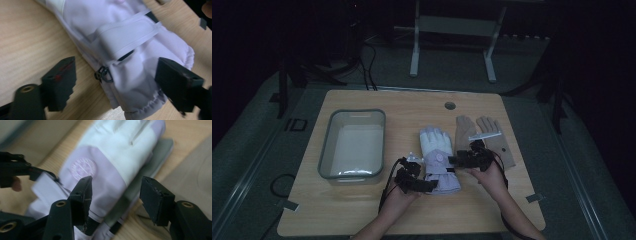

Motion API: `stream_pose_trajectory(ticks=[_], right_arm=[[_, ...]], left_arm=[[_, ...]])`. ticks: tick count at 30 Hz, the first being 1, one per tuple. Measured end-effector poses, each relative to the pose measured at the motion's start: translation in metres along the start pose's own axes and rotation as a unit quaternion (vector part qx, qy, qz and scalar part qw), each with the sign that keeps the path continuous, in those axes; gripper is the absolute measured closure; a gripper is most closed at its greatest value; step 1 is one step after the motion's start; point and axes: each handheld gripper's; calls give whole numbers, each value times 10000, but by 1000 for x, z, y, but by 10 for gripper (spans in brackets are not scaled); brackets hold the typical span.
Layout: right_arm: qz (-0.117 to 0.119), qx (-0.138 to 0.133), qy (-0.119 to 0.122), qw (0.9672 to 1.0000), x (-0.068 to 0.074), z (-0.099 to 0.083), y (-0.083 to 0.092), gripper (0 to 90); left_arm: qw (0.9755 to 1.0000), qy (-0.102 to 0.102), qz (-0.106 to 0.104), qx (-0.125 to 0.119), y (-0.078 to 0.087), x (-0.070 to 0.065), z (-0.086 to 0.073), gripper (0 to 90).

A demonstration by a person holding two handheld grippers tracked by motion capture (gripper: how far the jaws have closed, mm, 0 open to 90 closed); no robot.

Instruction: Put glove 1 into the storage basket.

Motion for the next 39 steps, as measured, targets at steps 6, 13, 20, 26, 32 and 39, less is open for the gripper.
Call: stream_pose_trajectory(ticks=[6,13,20,26,32,39], right_arm=[[166,445,-399,9981,-12,-10,-21,408],[848,719,-582,9921,-27,-9,-35,564],[415,691,-72,9967,-11,-7,-31,716],[268,547,-42,9981,-3,-8,-28,763],[188,527,5,9984,3,-4,-23,770],[223,255,120,9994,12,8,-9,773]], left_arm=[[9997,31,-145,194,-15,6,-3,242],[9984,41,-548,141,-21,13,-6,397],[9975,-19,-686,181,-20,12,-7,588],[9978,-72,-655,114,-18,10,-7,697],[9980,-93,-608,128,-12,8,-5,722],[9982,-141,-576,3,9,10,2,722]])
Point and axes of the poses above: each handheld gripper's, and its own axes: y roughly backward along the jaws, z roughly out of its top, x roughly to its left, and after that the axes turned 12 degrees about x, right-handed
